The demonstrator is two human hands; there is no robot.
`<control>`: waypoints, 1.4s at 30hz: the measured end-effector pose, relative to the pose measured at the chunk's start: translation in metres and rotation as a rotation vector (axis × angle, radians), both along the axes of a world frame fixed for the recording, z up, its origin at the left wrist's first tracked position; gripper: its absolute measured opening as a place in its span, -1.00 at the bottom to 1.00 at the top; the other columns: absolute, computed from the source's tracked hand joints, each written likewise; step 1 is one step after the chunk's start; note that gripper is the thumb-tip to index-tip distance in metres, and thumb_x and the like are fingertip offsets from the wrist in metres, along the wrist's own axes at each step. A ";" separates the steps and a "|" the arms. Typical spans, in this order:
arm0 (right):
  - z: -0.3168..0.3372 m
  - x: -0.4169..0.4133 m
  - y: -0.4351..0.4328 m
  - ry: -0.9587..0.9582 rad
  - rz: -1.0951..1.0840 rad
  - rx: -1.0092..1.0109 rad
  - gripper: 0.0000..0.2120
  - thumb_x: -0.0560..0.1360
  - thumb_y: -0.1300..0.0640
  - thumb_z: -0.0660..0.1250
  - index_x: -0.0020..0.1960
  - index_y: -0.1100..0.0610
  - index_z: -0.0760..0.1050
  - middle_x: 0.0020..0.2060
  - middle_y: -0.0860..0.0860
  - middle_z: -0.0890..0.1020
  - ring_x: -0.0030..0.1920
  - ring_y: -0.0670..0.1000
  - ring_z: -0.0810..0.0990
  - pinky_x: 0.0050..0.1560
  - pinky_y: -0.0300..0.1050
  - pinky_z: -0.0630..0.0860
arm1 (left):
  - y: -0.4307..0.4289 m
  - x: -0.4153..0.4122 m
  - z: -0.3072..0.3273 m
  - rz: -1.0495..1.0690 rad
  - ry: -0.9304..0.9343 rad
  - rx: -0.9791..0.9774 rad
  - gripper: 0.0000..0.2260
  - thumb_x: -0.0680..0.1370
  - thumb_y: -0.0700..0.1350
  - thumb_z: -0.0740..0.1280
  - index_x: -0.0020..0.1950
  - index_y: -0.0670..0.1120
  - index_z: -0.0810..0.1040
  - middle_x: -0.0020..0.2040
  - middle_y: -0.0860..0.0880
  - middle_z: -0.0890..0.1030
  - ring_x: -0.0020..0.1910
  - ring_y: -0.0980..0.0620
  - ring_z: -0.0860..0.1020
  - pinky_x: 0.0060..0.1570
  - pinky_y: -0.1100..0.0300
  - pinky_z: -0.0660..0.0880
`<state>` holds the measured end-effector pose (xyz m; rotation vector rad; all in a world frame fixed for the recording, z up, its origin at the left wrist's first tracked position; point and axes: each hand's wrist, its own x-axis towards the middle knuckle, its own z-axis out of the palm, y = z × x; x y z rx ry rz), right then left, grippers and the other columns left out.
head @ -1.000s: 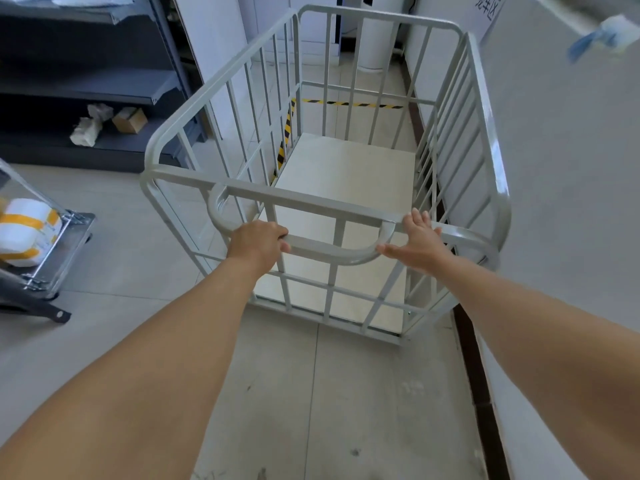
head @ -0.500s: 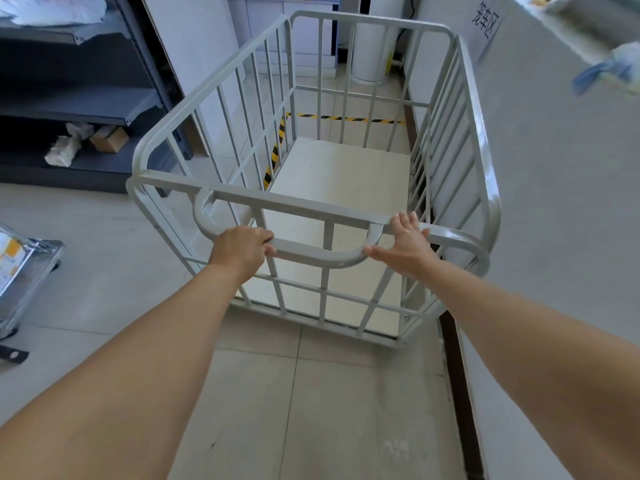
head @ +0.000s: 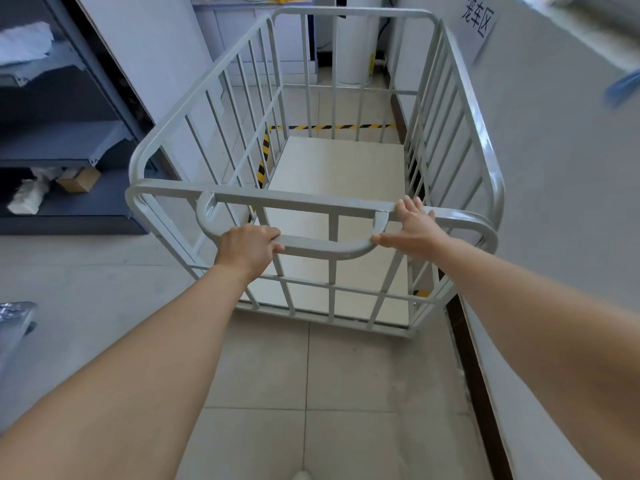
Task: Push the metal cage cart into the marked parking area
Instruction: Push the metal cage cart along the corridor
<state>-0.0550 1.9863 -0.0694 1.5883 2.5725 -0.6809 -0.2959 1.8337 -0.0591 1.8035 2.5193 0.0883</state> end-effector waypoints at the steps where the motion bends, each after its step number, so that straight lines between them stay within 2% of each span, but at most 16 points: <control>1: 0.000 -0.009 0.010 -0.005 0.000 0.007 -0.07 0.45 -0.24 0.31 0.56 0.23 -0.06 0.56 0.11 -0.06 0.56 0.12 -0.20 0.53 0.13 -0.22 | 0.011 -0.010 -0.001 0.000 -0.001 0.004 -0.77 0.61 -0.03 0.18 0.01 -0.05 0.61 -0.06 -0.03 0.68 -0.02 -0.11 0.57 -0.11 0.11 0.45; 7: 0.002 -0.065 0.057 0.015 -0.034 0.003 -0.07 0.46 -0.22 0.30 0.56 0.23 -0.09 0.56 0.11 -0.09 0.55 0.11 -0.23 0.52 0.12 -0.25 | 0.071 -0.071 -0.004 -0.022 -0.015 0.011 -0.76 0.62 -0.05 0.16 -0.01 -0.07 0.61 -0.06 -0.05 0.67 -0.03 -0.10 0.56 -0.17 0.14 0.40; 14: -0.002 -0.129 0.088 0.041 -0.054 -0.014 -0.03 0.46 -0.26 0.28 0.57 0.23 -0.14 0.56 0.13 -0.14 0.55 0.10 -0.26 0.50 0.11 -0.29 | 0.112 -0.134 0.004 0.022 -0.075 -0.024 -0.76 0.62 -0.12 0.17 0.11 -0.14 0.60 0.01 -0.04 0.69 0.07 -0.14 0.57 0.04 0.05 0.48; 19: -0.004 -0.175 0.098 0.044 -0.055 -0.019 -0.03 0.47 -0.29 0.24 0.57 0.23 -0.16 0.56 0.13 -0.17 0.54 0.11 -0.28 0.48 0.11 -0.31 | 0.128 -0.182 0.007 0.067 -0.184 -0.008 -0.80 0.61 -0.14 0.22 0.08 -0.04 0.63 -0.02 -0.03 0.69 0.09 -0.15 0.56 0.03 0.07 0.46; 22: -0.004 -0.201 0.101 0.047 -0.063 -0.028 -0.03 0.47 -0.30 0.22 0.56 0.23 -0.17 0.56 0.13 -0.18 0.54 0.11 -0.29 0.49 0.10 -0.31 | 0.135 -0.208 0.009 0.072 -0.226 -0.038 -0.82 0.58 -0.04 0.28 0.11 0.00 0.62 0.01 -0.06 0.65 0.12 -0.15 0.54 0.00 0.10 0.40; 24: -0.003 -0.219 0.103 0.047 -0.069 -0.038 -0.02 0.47 -0.31 0.22 0.56 0.24 -0.18 0.56 0.13 -0.18 0.54 0.11 -0.30 0.49 0.10 -0.31 | 0.142 -0.221 0.012 0.037 -0.191 -0.090 -0.74 0.53 0.14 0.30 0.07 0.01 0.60 -0.08 -0.06 0.60 0.05 -0.14 0.54 -0.07 0.11 0.41; 26: -0.003 -0.237 0.103 0.042 -0.075 -0.044 0.00 0.45 -0.33 0.22 0.56 0.24 -0.18 0.56 0.13 -0.18 0.54 0.12 -0.30 0.49 0.10 -0.31 | 0.147 -0.235 0.015 0.013 -0.140 -0.145 -0.67 0.50 0.23 0.28 0.00 -0.02 0.59 -0.16 -0.05 0.55 -0.02 -0.13 0.53 -0.12 0.12 0.40; 29: -0.004 -0.262 0.104 0.013 -0.091 -0.017 0.04 0.42 -0.37 0.22 0.56 0.25 -0.17 0.56 0.14 -0.16 0.54 0.13 -0.28 0.49 0.11 -0.30 | 0.154 -0.258 0.014 0.013 -0.121 -0.145 -0.63 0.49 0.23 0.29 -0.07 -0.08 0.55 -0.13 -0.08 0.58 0.01 -0.15 0.54 -0.09 0.10 0.42; 32: -0.004 -0.283 0.101 0.001 -0.120 0.014 0.04 0.42 -0.38 0.22 0.56 0.25 -0.16 0.56 0.15 -0.15 0.55 0.13 -0.26 0.50 0.12 -0.28 | 0.154 -0.280 0.011 -0.001 -0.116 -0.077 -0.66 0.47 0.24 0.31 -0.15 -0.04 0.51 -0.16 -0.09 0.57 0.02 -0.18 0.55 -0.08 0.07 0.43; 37: -0.002 -0.315 0.080 -0.014 -0.166 0.006 0.03 0.42 -0.35 0.24 0.56 0.24 -0.15 0.56 0.14 -0.13 0.55 0.13 -0.25 0.50 0.12 -0.27 | 0.140 -0.315 0.012 -0.069 -0.080 -0.070 -0.62 0.48 0.27 0.28 -0.24 -0.02 0.35 -0.23 -0.04 0.47 -0.04 -0.16 0.53 -0.14 0.10 0.37; 39: -0.002 -0.330 0.065 -0.003 -0.178 -0.001 0.03 0.43 -0.35 0.24 0.56 0.24 -0.16 0.56 0.14 -0.14 0.55 0.13 -0.26 0.50 0.11 -0.28 | 0.128 -0.331 0.011 -0.087 -0.060 -0.073 -0.63 0.48 0.28 0.27 -0.23 -0.01 0.36 -0.23 -0.05 0.46 -0.03 -0.17 0.54 -0.15 0.10 0.37; 42: -0.003 -0.349 0.038 0.008 -0.189 -0.013 0.03 0.43 -0.35 0.24 0.56 0.24 -0.17 0.56 0.14 -0.16 0.54 0.13 -0.28 0.50 0.12 -0.30 | 0.106 -0.351 0.012 -0.111 -0.041 -0.080 -0.63 0.49 0.27 0.26 -0.17 -0.04 0.48 -0.16 -0.08 0.55 0.00 -0.17 0.55 -0.12 0.10 0.40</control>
